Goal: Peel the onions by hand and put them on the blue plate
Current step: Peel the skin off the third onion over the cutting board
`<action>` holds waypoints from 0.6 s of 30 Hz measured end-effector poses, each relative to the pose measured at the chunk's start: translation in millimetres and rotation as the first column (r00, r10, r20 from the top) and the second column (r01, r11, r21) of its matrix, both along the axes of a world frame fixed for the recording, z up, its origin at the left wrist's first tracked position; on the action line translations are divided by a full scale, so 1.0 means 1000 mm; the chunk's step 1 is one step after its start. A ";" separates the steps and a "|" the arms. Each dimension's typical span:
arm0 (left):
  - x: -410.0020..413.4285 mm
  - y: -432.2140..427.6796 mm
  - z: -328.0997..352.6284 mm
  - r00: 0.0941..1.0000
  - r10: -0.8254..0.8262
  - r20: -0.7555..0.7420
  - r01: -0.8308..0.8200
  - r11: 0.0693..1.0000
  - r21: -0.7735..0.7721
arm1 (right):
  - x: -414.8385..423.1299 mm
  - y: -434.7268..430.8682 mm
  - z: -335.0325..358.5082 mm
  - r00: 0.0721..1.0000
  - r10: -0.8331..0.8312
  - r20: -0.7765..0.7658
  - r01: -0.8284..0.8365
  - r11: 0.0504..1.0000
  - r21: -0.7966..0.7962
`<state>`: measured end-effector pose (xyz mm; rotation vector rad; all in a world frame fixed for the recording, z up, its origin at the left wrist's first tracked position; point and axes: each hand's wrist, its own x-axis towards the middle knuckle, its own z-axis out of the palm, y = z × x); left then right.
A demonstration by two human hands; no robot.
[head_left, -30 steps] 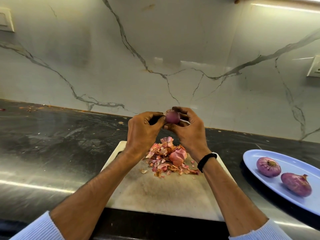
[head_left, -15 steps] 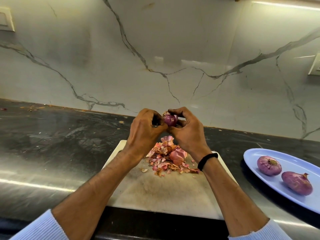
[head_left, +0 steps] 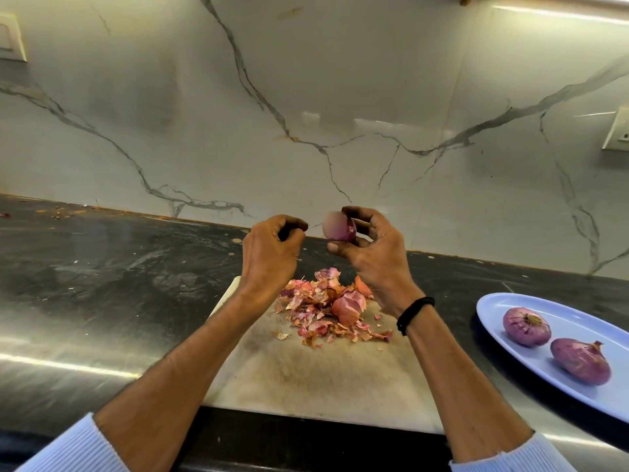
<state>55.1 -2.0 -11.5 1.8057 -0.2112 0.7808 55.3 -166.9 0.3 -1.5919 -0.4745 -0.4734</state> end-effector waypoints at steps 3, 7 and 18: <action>-0.004 -0.003 0.002 0.999 -0.038 0.012 0.038 0.999 -0.004 | 0.001 0.000 0.000 1.000 0.004 -0.016 -0.004 1.000 -0.013; -0.007 -0.007 0.003 0.985 -0.171 0.039 0.171 0.985 0.005 | 0.003 0.001 -0.003 1.000 -0.006 0.011 0.007 0.997 -0.071; -0.008 -0.007 0.004 0.967 -0.253 0.005 0.253 0.967 -0.017 | 0.004 0.000 -0.005 0.997 0.067 -0.033 -0.068 0.997 -0.034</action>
